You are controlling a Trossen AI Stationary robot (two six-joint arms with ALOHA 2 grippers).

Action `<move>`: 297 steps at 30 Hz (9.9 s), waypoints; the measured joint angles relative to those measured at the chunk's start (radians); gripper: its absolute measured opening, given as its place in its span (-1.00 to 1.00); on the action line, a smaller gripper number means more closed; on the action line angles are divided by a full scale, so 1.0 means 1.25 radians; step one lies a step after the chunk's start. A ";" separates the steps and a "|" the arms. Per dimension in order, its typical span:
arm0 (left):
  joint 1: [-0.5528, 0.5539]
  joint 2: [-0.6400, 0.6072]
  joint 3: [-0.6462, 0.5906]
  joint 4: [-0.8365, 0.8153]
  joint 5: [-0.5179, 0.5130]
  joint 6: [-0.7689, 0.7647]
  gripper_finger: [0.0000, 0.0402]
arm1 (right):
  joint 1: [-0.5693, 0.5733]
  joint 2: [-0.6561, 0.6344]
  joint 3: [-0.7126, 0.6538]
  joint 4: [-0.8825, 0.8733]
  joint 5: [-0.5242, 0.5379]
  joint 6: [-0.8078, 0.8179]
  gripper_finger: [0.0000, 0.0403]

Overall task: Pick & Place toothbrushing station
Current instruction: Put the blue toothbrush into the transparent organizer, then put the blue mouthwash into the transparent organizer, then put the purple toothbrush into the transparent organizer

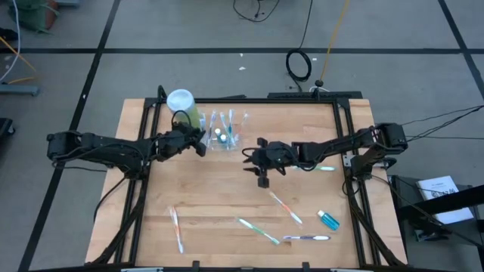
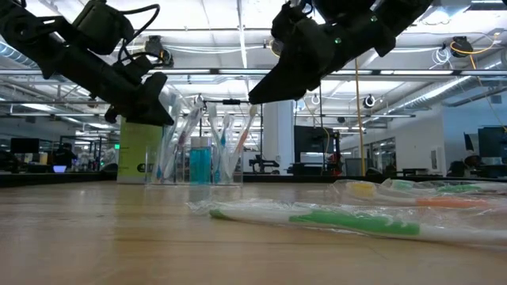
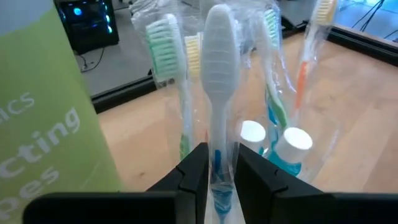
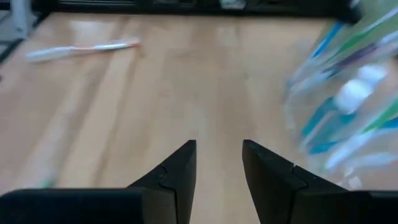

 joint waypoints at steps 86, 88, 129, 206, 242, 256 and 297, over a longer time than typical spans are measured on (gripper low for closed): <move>-0.025 -0.003 0.001 0.146 -0.016 0.210 0.20 | 0.439 -0.168 -0.154 -0.704 -0.212 0.922 0.03; -0.025 -0.004 0.001 0.146 -0.016 0.210 0.20 | 0.457 -0.168 -0.154 -0.728 -0.211 0.933 0.02; -0.026 -0.003 0.001 0.236 -0.010 0.220 0.20 | 0.463 -0.205 -0.206 -0.447 0.067 0.825 -0.58; -0.118 -0.186 0.001 0.228 -0.051 0.462 0.20 | -0.167 0.383 0.298 0.317 0.122 -0.071 -0.09; -0.118 -0.187 0.001 0.223 -0.051 0.434 0.20 | 0.106 -0.164 -0.099 -0.837 0.124 0.436 -0.17; -0.118 -0.185 0.001 0.187 -0.050 0.375 0.20 | 0.106 -0.197 -0.189 -0.794 0.269 0.382 -0.17; -0.118 -0.185 0.001 0.139 -0.050 0.334 0.20 | 0.106 -0.200 -0.217 -0.386 0.078 0.280 -0.17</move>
